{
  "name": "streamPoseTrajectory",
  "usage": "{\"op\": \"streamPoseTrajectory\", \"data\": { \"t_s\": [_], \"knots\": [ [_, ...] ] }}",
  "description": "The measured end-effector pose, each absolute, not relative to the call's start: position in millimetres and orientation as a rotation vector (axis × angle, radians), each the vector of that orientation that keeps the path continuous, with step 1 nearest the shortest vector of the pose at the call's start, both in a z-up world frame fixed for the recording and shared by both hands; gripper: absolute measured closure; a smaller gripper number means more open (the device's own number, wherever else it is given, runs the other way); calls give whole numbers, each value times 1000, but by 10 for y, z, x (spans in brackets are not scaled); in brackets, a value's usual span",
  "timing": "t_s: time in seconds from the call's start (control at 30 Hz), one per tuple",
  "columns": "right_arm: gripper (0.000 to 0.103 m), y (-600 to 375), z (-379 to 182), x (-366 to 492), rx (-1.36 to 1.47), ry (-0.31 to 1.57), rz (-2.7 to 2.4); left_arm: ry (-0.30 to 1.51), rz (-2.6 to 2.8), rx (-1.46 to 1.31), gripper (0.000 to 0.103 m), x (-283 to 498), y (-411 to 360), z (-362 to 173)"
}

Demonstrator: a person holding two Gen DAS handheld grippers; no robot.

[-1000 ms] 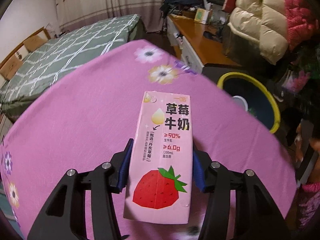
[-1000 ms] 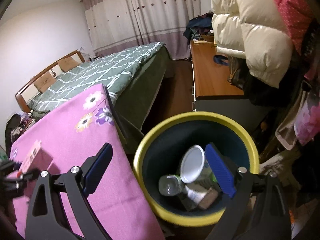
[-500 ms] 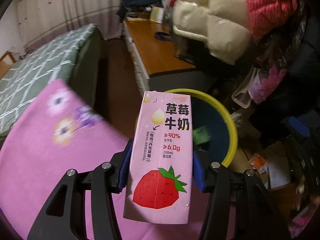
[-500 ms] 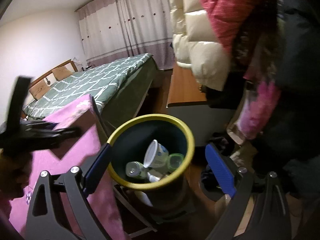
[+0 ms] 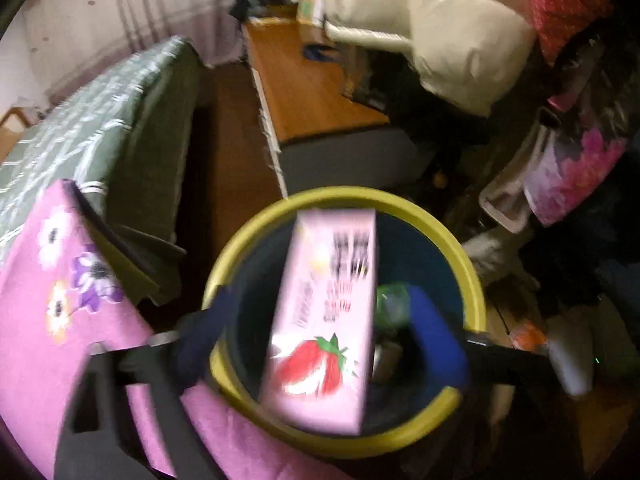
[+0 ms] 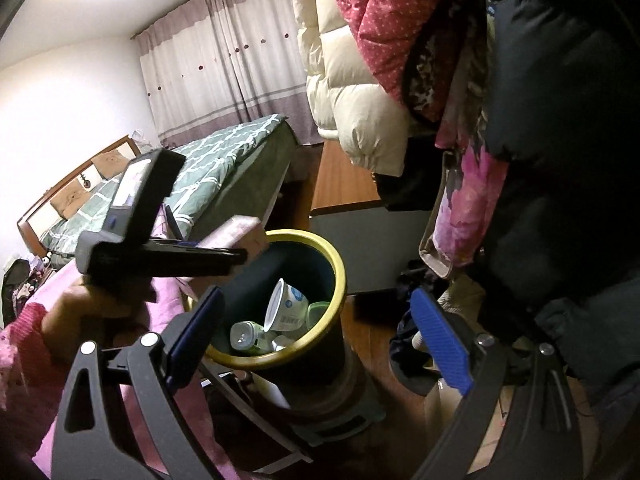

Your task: Collect trash

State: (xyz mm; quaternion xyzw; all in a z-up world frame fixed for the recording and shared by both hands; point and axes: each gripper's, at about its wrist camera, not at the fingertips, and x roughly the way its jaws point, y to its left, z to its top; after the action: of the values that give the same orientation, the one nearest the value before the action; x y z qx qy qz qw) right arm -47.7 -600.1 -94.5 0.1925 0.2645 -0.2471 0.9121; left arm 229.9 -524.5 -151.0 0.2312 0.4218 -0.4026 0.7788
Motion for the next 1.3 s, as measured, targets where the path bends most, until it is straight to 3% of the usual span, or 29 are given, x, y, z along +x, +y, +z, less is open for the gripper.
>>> {"op": "streamPoseTrajectory", "data": {
  "t_s": [0.17, 0.23, 0.4, 0.7, 1.0, 1.3],
  "knots": [
    [13, -5901, -885, -448, 382, 548, -477, 794, -816, 420, 9, 2106, -4600, -1088],
    [12, -5842, -861, -416, 375, 557, -453, 728, -789, 374, 4, 1963, -4191, -845],
    [12, -5512, -762, -309, 325, 563, -350, 610, -598, 241, 5, 1491, -2826, -343],
    [9, -4713, -478, -186, 187, 519, -162, 472, -162, 107, 5, 513, -929, -72],
    [6, -4231, -221, -361, 92, 460, -125, 430, -118, -63, 5, 20, -275, -1],
    [6, -4115, -188, -417, 80, 476, -117, 441, -97, -42, 5, -77, -296, -102]
  ]
}}
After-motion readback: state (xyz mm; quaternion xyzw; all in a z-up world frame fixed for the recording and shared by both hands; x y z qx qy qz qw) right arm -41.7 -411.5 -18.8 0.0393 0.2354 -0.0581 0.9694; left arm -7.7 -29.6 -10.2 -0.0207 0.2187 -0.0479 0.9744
